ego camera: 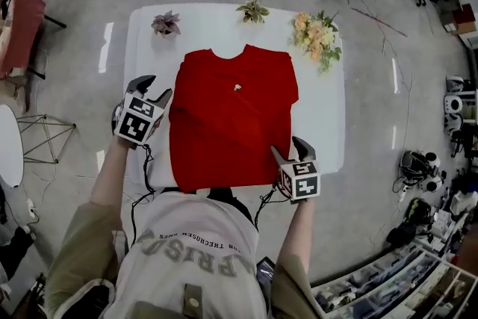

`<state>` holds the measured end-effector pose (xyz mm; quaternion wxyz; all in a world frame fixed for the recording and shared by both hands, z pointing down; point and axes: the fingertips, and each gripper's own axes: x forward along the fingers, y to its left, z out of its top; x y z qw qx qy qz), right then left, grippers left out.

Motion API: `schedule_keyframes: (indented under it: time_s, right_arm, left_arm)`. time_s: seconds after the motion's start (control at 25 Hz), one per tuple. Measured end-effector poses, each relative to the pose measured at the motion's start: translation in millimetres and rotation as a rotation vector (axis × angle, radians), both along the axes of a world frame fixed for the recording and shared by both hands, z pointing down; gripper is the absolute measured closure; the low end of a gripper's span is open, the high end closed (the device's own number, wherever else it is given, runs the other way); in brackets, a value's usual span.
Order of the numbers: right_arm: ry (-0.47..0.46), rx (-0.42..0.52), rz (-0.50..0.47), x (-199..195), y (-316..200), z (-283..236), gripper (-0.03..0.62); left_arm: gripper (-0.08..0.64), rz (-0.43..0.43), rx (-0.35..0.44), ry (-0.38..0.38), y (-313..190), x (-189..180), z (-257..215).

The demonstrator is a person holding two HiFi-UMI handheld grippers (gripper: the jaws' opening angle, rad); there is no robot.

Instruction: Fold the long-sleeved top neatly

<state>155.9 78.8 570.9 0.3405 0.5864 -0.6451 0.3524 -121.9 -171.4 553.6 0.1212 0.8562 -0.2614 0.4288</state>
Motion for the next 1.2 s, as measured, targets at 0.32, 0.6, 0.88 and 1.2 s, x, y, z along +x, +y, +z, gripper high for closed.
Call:
schedule_keyframes:
  time_s: [0.32, 0.6, 0.88, 1.2]
  right_arm:
    - [-0.014, 0.03, -0.263, -22.6, 77.5, 8.3, 0.319]
    - [0.03, 0.032, -0.542, -35.8, 131.5, 22.8, 0.319]
    - [0.165, 0.038, -0.705, -39.6, 144.8, 56.3, 0.321]
    - [0.255, 0.071, -0.713, -36.7, 136.0, 57.5, 0.462]
  left_arm:
    - [0.345, -0.108, -0.137, -0.008, 206.1, -35.1, 15.8]
    - [0.272, -0.171, -0.14, -0.127, 306.7, -40.5, 49.0]
    - [0.272, -0.073, 0.005, -0.275, 327.0, -33.0, 76.3]
    - [0.406, -0.06, 0.12, -0.309, 314.2, -35.9, 74.7]
